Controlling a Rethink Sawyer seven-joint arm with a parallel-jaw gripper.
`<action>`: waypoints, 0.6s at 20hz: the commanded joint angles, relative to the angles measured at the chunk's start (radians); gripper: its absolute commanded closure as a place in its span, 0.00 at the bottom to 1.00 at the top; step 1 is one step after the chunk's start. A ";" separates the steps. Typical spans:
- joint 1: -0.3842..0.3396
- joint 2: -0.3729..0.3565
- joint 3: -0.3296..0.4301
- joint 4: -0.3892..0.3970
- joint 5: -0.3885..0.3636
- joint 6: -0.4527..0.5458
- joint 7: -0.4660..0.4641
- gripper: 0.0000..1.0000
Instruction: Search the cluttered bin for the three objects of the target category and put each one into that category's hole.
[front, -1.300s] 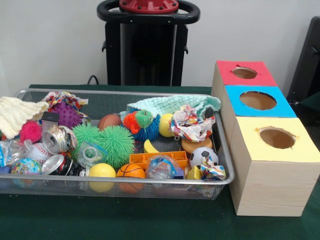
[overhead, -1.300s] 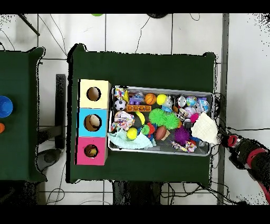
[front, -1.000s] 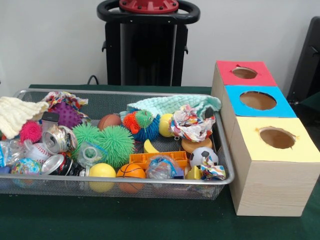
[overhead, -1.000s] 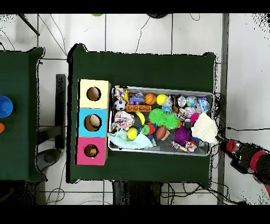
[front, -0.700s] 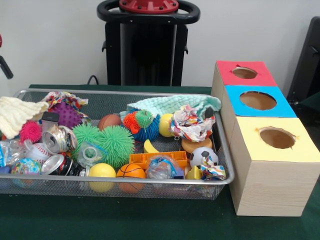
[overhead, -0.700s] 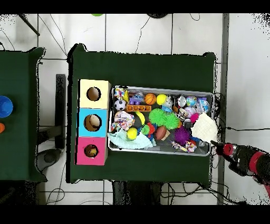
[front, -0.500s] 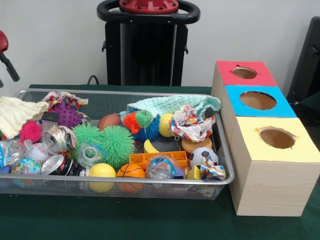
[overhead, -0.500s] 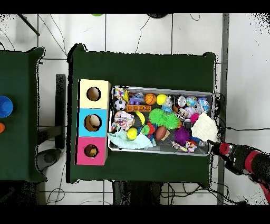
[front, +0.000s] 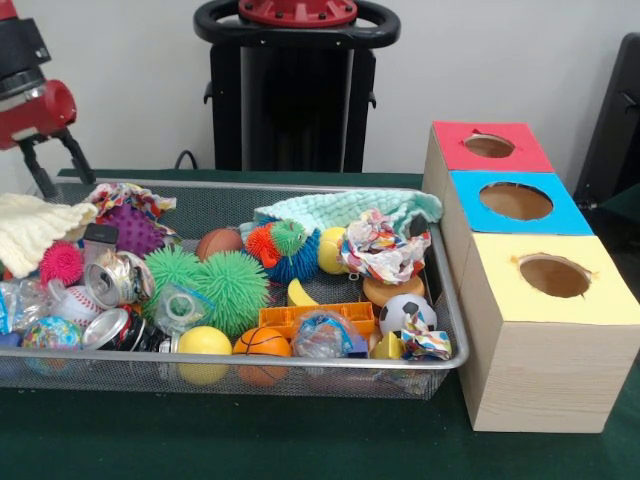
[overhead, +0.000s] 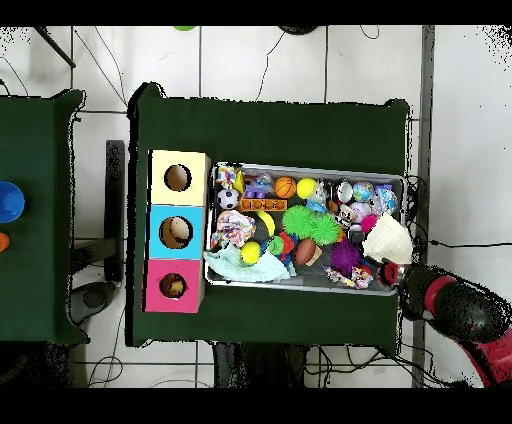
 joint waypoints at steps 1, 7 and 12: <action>0.064 0.027 0.017 0.103 -0.053 -0.109 0.102 0.00; 0.111 0.027 0.019 0.188 -0.038 -0.278 0.185 0.00; 0.150 0.086 0.004 0.209 -0.055 -0.480 0.218 0.00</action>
